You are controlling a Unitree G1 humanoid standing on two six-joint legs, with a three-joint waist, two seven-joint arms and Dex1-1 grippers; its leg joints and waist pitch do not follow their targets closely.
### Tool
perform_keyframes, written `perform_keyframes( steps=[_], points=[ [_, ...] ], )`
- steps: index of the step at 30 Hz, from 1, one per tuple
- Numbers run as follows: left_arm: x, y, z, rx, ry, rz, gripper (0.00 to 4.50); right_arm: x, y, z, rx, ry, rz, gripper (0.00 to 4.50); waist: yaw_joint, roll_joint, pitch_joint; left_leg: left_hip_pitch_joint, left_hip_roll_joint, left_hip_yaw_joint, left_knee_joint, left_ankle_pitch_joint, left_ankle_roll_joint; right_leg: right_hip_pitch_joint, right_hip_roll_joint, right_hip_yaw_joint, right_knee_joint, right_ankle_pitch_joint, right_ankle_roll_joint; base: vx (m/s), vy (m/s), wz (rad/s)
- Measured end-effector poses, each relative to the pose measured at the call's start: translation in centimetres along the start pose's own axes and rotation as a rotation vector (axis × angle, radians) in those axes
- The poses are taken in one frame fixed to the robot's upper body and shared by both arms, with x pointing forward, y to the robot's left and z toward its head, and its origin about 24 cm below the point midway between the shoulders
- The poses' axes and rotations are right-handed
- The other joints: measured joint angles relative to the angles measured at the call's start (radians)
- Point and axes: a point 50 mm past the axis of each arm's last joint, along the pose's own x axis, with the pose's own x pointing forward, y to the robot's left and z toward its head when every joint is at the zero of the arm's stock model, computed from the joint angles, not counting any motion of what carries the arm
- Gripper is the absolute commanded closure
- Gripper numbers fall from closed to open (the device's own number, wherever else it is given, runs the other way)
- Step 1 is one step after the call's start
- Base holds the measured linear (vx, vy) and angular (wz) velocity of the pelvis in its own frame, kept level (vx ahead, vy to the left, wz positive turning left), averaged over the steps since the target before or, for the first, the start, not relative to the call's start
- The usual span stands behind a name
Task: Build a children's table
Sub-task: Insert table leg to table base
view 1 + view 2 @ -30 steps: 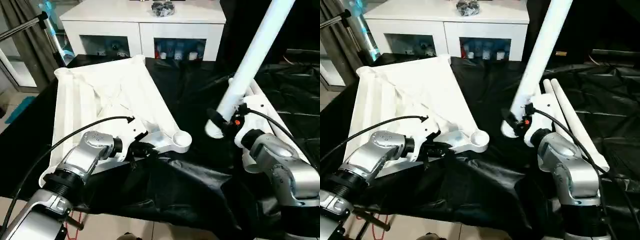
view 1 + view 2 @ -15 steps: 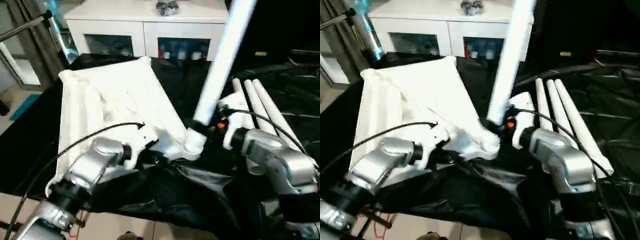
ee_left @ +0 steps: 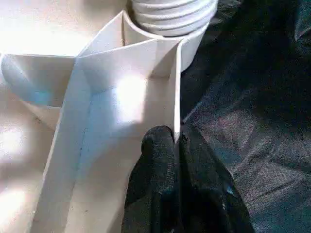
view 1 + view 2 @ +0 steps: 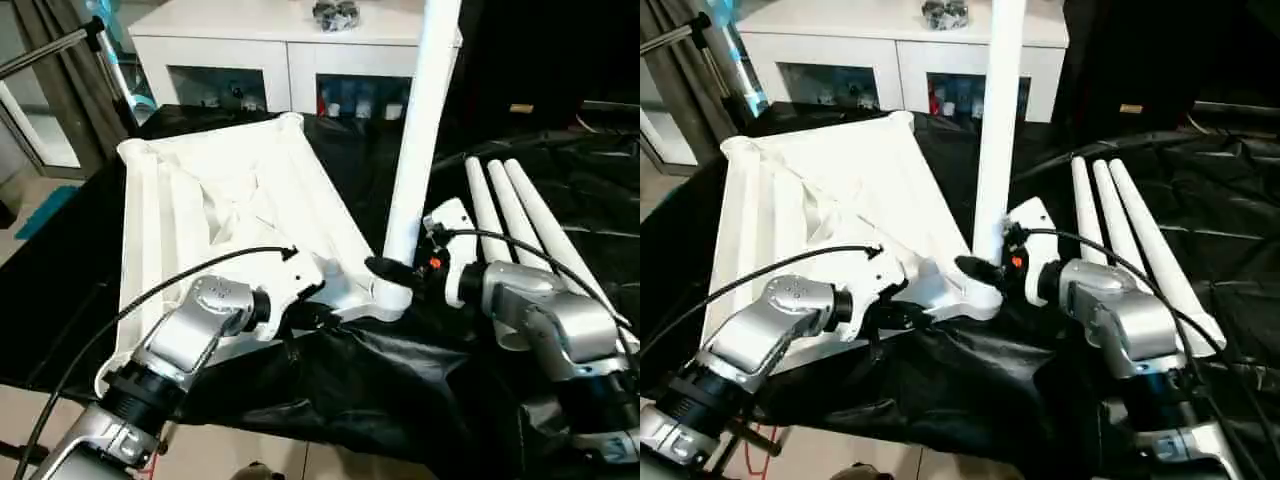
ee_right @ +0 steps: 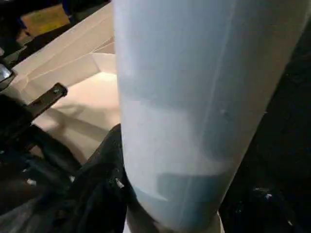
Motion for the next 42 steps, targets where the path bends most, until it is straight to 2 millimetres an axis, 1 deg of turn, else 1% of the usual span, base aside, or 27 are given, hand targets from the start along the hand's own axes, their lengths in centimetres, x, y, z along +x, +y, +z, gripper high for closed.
perform_keyframes(
  steps=[3, 7, 11, 17, 22, 26, 28, 32, 38, 42],
  points=[
    [0.0, 0.0, 0.0, 0.0, 0.001, 0.0, 4.5, 0.3, -0.2, -0.1, 0.007, -0.004, -0.004, 2.6, -0.001, 0.0, 0.0, 0.0, 0.0, 0.0, 0.0, 0.0, 0.0, 0.0, 0.0, 0.0, 0.0, 0.0, 0.0, 0.0, 0.0, 0.0],
    [-0.1, 0.1, -0.1, 0.003, 0.007, 0.006, 4.5, 0.7, -0.3, -0.3, 0.016, -0.013, 0.002, 2.6, -0.002, -0.004, 0.0, 0.0, 0.0, 0.0, 0.0, 0.0, 0.0, 0.0, 0.0, 0.0, 0.0, 0.0, 0.0, 0.0, 0.0, 0.0],
    [0.0, 0.1, 0.0, 0.005, 0.008, 0.007, 4.5, 0.5, -0.5, -0.6, 0.053, -0.039, 0.004, 2.6, -0.002, -0.007, -0.001, 0.001, 0.0, 0.0, 0.0, 0.0, 0.0, 0.0, 0.0, 0.0, 0.0, 0.0, 0.0, 0.0, 0.0, 0.0],
    [0.1, 0.0, 0.0, 0.006, 0.011, 0.01, 4.5, 0.4, -0.7, -1.8, 0.1, -0.102, -0.007, 2.6, -0.002, -0.008, -0.002, 0.001, 0.0, 0.0, 0.0, 0.0, 0.0, 0.001, 0.0, 0.0, 0.0, 0.0, 0.0, 0.0, 0.0, 0.0],
    [0.3, 0.1, -0.1, 0.001, 0.013, 0.017, 4.5, 0.6, -0.7, -2.8, 0.125, -0.17, -0.04, 2.6, -0.001, -0.01, -0.004, 0.005, 0.0, 0.0, 0.0, 0.0, 0.0, 0.004, 0.0, 0.0, 0.0, 0.0, 0.0, 0.0, 0.0, 0.0],
    [0.4, 0.3, -0.1, -0.002, 0.019, 0.021, 4.5, 0.4, -0.8, -3.5, 0.146, -0.219, -0.082, 2.6, -0.001, -0.008, -0.005, 0.006, 0.0, 0.0, 0.0, 0.0, 0.0, 0.007, 0.0, 0.0, -0.002, 0.001, -0.001, 0.0, 0.0, 0.0],
    [0.5, 0.3, -0.2, -0.003, 0.02, 0.022, 4.5, 0.4, -0.8, -4.0, 0.156, -0.253, -0.1, 2.6, -0.001, -0.005, -0.007, 0.007, 0.0, 0.0, 0.0, 0.0, 0.0, 0.01, 0.0, 0.0, -0.004, 0.001, -0.001, 0.0, 0.0, 0.0],
    [0.7, 0.3, -0.2, -0.001, 0.019, 0.02, 4.5, 0.1, -0.7, -4.7, 0.181, -0.294, -0.125, 2.6, 0.0, -0.003, -0.008, 0.007, 0.0, 0.0, -0.003, 0.0, 0.0, 0.013, 0.0, 0.0, -0.009, 0.001, -0.001, 0.0, 0.0, 0.0],
    [0.9, 0.3, -0.3, -0.002, 0.014, 0.009, 4.5, -0.8, -0.3, -5.4, 0.168, -0.332, -0.148, 2.6, 0.001, 0.004, -0.013, 0.008, 0.0, 0.0, -0.008, 0.0, 0.0, 0.015, 0.0, 0.0, -0.012, 0.001, -0.001, 0.0, 0.0, 0.0],
    [0.9, 0.4, -0.3, -0.002, 0.013, 0.006, 4.5, -1.4, -0.1, -5.4, 0.139, -0.338, -0.148, 2.6, 0.001, 0.005, -0.014, 0.008, -0.001, 0.0, -0.013, 0.0, 0.0, 0.015, 0.0, -0.001, -0.013, 0.001, -0.001, 0.0, 0.0, 0.0]
  ],
)
